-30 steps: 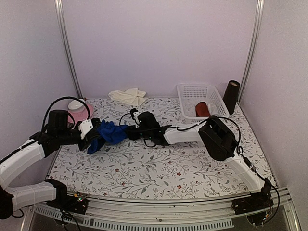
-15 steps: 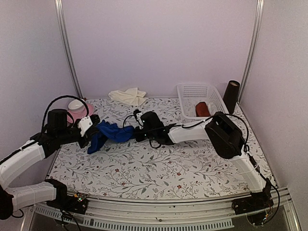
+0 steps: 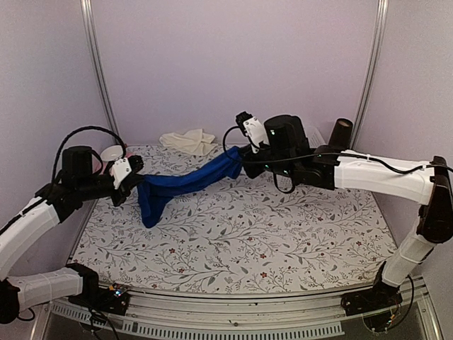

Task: Roll the towels
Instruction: Pick up the towel from the center of the board, then flatten out the towel at the center of the board.

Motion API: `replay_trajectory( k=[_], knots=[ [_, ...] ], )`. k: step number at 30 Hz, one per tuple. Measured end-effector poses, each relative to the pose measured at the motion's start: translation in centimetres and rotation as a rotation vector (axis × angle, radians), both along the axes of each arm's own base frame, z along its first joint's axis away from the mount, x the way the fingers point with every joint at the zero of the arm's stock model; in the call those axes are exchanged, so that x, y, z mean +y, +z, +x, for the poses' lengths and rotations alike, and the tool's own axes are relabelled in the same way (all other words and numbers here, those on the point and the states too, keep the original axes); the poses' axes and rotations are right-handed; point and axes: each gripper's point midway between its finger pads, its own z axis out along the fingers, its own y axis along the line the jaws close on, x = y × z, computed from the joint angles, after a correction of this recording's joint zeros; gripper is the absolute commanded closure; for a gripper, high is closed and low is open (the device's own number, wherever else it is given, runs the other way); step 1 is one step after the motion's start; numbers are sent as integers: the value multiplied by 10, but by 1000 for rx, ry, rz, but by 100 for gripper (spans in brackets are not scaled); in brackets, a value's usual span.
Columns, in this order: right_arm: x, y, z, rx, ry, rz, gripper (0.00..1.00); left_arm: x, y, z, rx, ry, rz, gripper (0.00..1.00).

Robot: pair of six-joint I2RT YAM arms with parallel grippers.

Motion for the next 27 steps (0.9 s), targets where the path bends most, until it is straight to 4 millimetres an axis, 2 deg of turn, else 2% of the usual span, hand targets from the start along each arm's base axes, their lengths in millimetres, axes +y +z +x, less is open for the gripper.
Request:
replay_trajectory(
  k=[3, 6, 9, 14, 20, 21, 24, 25, 27],
  knots=[
    [-33, -25, -23, 56, -4, -100, 98, -7, 0, -9, 22, -64, 9, 100],
    [-62, -51, -47, 124, -1, -182, 98, -20, -10, -21, 65, -145, 17, 100],
    [-81, -60, -62, 176, -13, -222, 98, -37, -22, -29, 110, -212, 28, 100],
    [-103, -63, -66, 201, -98, -245, 98, -65, -48, -24, 161, -258, 64, 100],
    [-139, -85, -57, 227, -294, -348, 98, -97, -82, -5, 205, -260, 130, 94],
    [-146, -90, -56, 231, -330, -376, 98, -102, -86, -1, 206, -252, 137, 91],
    [-165, -103, -55, 243, -420, -447, 98, -118, -95, 15, 187, -206, 159, 75],
    [-171, -106, -55, 247, -444, -463, 98, -123, -98, 22, 179, -184, 163, 67],
    [-179, -108, -55, 251, -479, -484, 98, -126, -103, 35, 163, -128, 178, 43]
  ],
)
